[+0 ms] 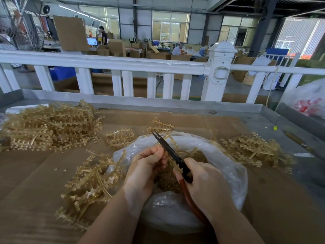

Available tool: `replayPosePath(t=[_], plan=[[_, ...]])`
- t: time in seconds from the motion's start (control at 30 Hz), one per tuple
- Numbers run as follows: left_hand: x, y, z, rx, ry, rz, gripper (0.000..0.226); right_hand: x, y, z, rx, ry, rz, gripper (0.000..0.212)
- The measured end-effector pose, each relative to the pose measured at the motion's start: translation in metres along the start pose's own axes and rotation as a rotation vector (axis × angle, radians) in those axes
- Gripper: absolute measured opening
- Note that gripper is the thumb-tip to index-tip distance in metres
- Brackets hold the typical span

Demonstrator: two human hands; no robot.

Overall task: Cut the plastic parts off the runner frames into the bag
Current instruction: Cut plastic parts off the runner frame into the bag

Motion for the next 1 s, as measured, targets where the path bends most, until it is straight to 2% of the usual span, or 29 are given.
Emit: replayPosePath(t=[0.1, 0.23, 0.37, 0.5, 0.63, 0.83, 1.0], plan=[[0.0, 0.0, -0.002, 0.008, 0.027, -0.012, 0.011, -0.001, 0.001, 0.0, -0.006, -0.01, 0.002, 0.023], [0.001, 0.001, -0.004, 0.013, 0.077, 0.01, 0.023, -0.006, 0.002, 0.0, -0.018, -0.058, 0.006, 0.024], [0.002, 0.003, -0.006, -0.023, 0.12, 0.018, 0.035, -0.002, 0.003, 0.0, -0.017, -0.02, -0.027, 0.02], [0.004, 0.006, -0.003, -0.084, 0.147, 0.003, 0.012, 0.0, 0.003, 0.0, -0.035, 0.011, -0.028, 0.023], [0.003, 0.005, -0.002, -0.061, 0.115, -0.08, 0.015, -0.001, 0.005, 0.0, -0.049, 0.009, -0.01, 0.024], [0.013, 0.008, 0.0, -0.128, 0.208, -0.082, 0.014, 0.003, 0.011, 0.0, -0.093, 0.003, 0.099, 0.026], [0.013, 0.009, 0.002, -0.146, 0.19, -0.182, 0.012, 0.001, 0.009, -0.001, -0.089, -0.012, 0.069, 0.03]])
Point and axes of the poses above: each hand's wrist, its own z-axis towards the middle knuckle, its own x-axis out of the back of the hand, y = z × x, the point moved 8 cm from there along z, towards the middle knuckle, and after that the axes turned 2 degrees about -y, right-handed, at the moved point
